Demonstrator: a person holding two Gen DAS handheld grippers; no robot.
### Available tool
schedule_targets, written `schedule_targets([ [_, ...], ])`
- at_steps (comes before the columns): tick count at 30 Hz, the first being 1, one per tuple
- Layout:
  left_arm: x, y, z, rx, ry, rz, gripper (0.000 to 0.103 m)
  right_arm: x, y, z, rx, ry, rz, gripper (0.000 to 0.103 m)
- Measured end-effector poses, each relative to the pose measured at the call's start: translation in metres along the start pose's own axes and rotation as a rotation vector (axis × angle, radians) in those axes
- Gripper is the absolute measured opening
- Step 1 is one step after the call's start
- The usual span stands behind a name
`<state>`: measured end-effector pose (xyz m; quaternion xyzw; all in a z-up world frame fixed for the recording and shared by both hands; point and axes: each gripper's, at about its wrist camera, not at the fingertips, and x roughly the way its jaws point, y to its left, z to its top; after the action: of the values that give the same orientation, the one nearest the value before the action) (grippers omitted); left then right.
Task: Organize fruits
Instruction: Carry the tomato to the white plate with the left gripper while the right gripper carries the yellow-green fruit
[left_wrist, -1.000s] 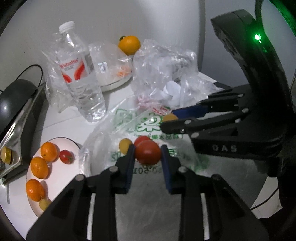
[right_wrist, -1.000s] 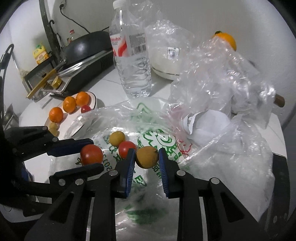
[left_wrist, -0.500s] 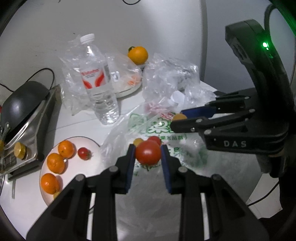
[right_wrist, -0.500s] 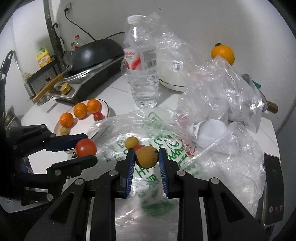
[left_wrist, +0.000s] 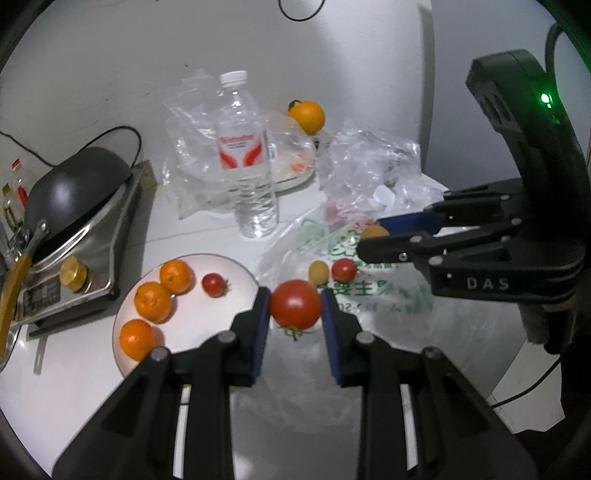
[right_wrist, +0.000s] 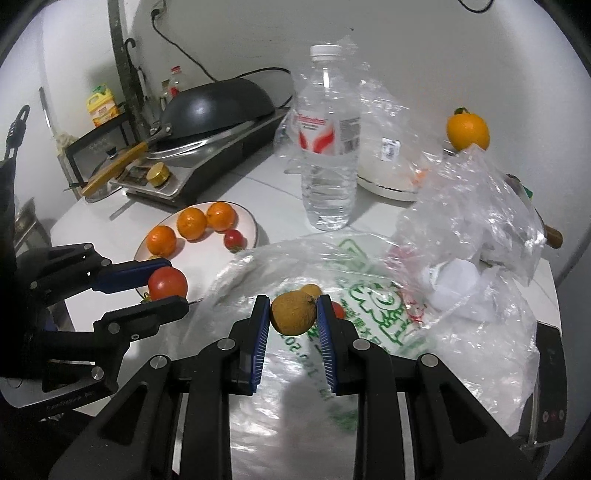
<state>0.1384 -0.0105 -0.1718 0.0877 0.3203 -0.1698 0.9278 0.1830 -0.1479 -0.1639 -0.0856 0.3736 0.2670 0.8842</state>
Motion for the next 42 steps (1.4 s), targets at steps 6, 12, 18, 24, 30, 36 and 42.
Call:
schedule_targets([
  [6,-0.008,0.018,-0.010,-0.036,-0.007,0.015,0.028,0.004,0.021,0.006,-0.036,0.013,0.009,0.028],
  [12,-0.010,0.035,-0.021,-0.066,0.000,0.028,0.028,0.009,0.037,0.010,-0.059,0.024,0.018,0.028],
  [18,-0.010,0.052,-0.030,-0.085,0.007,0.048,0.028,0.017,0.051,0.016,-0.080,0.033,0.031,0.028],
  [24,-0.003,0.068,-0.037,-0.093,0.017,0.075,0.028,0.026,0.065,0.023,-0.099,0.045,0.043,0.028],
  [30,0.010,0.079,-0.041,-0.076,0.029,0.114,0.028,0.039,0.077,0.032,-0.120,0.055,0.061,0.028],
  [36,0.026,0.085,-0.041,-0.049,0.040,0.124,0.028,0.054,0.082,0.043,-0.129,0.062,0.069,0.028],
  [42,0.044,0.081,-0.040,0.033,0.040,0.207,0.028,0.073,0.084,0.053,-0.124,0.069,0.072,0.028],
])
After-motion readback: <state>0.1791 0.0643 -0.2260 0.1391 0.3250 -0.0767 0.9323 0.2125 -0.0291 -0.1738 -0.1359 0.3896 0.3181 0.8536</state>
